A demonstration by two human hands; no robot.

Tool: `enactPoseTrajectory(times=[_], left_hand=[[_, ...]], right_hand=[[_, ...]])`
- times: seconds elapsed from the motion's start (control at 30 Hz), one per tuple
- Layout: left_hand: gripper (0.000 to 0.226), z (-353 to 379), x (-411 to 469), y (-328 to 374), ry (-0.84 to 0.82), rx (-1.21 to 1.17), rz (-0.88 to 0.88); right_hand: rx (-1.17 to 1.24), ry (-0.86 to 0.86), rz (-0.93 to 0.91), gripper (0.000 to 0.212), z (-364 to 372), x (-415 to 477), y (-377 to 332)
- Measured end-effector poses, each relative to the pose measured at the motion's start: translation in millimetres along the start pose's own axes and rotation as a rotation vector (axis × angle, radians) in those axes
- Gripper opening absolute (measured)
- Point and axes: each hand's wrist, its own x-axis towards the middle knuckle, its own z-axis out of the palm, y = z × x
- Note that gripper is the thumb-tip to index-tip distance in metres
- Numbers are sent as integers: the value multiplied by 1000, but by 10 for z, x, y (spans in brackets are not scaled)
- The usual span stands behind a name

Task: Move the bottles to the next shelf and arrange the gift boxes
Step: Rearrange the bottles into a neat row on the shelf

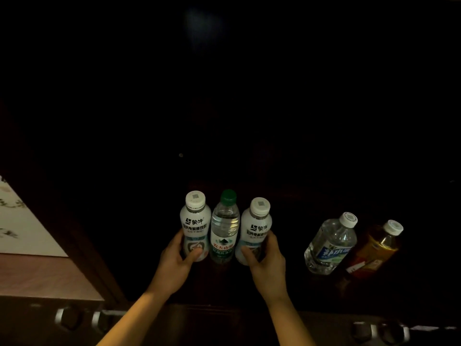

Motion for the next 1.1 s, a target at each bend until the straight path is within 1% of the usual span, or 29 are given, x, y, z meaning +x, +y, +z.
enactPoseTrajectory(times=[0.17, 0.23, 0.3, 0.37, 0.43, 0.5, 0.6, 0.67, 0.73, 0.8, 0.87, 0.9, 0.97, 1.1], left_hand=[[64, -2, -4, 28, 8, 11, 5], [64, -1, -5, 24, 8, 2, 0], [61, -6, -9, 24, 2, 0, -2], [60, -7, -8, 23, -5, 3, 2], [60, -3, -5, 16, 1, 1, 4], [60, 3, -7, 13, 7, -1, 4], [58, 5, -9, 13, 6, -2, 15], [57, 17, -1, 2, 9, -21, 25], [58, 30, 2, -2, 11, -31, 33], [60, 36, -6, 5, 7, -33, 37], [61, 34, -14, 23, 3, -36, 36], [62, 34, -16, 34, -1, -37, 32], [61, 32, -22, 49, -8, -41, 31], [61, 25, -30, 62, -11, -24, 15]], right_hand=[[0, -13, -21, 73, 30, -12, 19], [11, -28, -23, 79, -18, -35, -11], [6, 5, -16, 84, -104, -86, -33], [0, 120, -18, 78, -251, -184, -46], [7, 244, -76, 65, -467, -293, -55], [18, 363, -129, 57, -735, -383, -67], [-32, 559, -177, 57, -1149, -421, -28], [-114, 616, -166, 67, -1362, -379, 31], [-149, 557, -108, 80, -1501, -288, 119], [-115, 420, -8, 86, -1565, -190, 183], [-72, 252, 51, 81, -1569, -105, 252], [-69, 205, 64, 76, -1560, -67, 294], [-75, 208, 78, 71, -1538, -11, 362], [-49, 226, 96, 72, -1423, 11, 387]])
